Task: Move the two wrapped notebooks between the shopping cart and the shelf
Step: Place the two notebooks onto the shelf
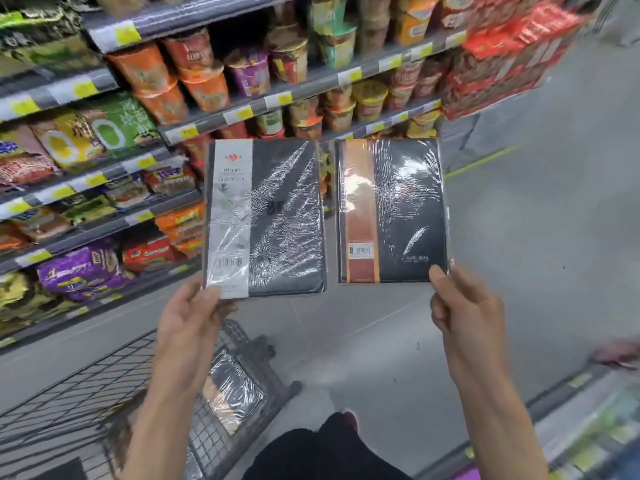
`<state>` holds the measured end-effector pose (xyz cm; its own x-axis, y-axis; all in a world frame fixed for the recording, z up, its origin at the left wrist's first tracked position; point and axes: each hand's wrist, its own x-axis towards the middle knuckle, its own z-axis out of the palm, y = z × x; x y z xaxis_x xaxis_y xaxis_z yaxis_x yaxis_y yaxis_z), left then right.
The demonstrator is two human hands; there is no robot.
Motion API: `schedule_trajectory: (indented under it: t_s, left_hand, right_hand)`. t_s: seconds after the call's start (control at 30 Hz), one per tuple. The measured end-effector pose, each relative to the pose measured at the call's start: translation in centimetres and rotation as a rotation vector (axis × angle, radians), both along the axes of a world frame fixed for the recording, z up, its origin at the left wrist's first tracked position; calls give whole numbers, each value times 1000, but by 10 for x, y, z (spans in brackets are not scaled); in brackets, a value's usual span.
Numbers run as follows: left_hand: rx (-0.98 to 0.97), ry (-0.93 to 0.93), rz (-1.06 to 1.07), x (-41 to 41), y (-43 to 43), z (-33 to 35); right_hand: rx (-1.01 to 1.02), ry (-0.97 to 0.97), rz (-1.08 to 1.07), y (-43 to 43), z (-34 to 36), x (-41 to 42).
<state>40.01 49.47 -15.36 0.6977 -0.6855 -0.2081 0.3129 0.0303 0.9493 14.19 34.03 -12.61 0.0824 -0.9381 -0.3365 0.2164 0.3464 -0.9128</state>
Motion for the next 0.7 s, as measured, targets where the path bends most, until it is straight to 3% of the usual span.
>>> schedule_trajectory:
  t_s: [0.7]
  left_hand:
    - [4,31,-450,42,-372,-27]
  right_hand:
    - [-53,142,-358,-260,-20,-11]
